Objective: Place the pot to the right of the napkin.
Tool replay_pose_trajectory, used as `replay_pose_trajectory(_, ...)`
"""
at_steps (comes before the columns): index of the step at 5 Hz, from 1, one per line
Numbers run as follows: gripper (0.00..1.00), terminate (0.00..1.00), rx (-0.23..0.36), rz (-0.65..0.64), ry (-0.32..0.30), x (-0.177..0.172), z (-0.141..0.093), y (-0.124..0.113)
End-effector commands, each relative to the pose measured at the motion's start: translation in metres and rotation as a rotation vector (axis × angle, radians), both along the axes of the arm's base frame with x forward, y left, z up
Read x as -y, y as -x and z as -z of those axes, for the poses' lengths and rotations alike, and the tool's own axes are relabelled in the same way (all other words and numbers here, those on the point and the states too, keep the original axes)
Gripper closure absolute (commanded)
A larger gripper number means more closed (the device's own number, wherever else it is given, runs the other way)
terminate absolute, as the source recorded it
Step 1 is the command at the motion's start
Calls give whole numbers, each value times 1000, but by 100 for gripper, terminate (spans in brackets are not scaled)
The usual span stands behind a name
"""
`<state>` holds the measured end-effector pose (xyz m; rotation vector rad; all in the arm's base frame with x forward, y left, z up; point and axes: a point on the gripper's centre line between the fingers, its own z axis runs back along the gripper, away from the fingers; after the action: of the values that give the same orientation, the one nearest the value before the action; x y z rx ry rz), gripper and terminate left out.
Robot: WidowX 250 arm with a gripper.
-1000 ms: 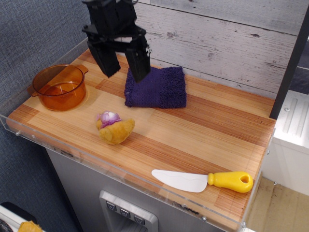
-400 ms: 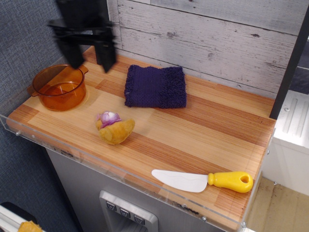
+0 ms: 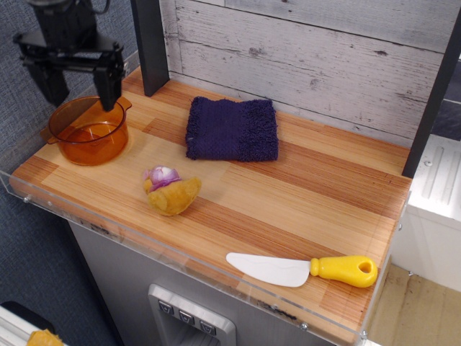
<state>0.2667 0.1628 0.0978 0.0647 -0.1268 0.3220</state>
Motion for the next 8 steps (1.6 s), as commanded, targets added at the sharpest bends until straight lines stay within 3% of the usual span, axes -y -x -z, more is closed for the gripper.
replay_pose_trajectory(1, 0, 0, 80, 25, 13, -8, 9, -15)
replay_pose_trajectory(2, 0, 0, 91, 28, 18, -6, 17, -25)
replay_pose_trajectory(5, 0, 0, 49, 53, -2, 15, 55, -50)
replay_pose_trajectory(6, 100, 0, 101, 67, -9, 22, 62, -49)
replay_pose_trajectory(8, 100, 0, 128, 49, 36, 17, 60, -41)
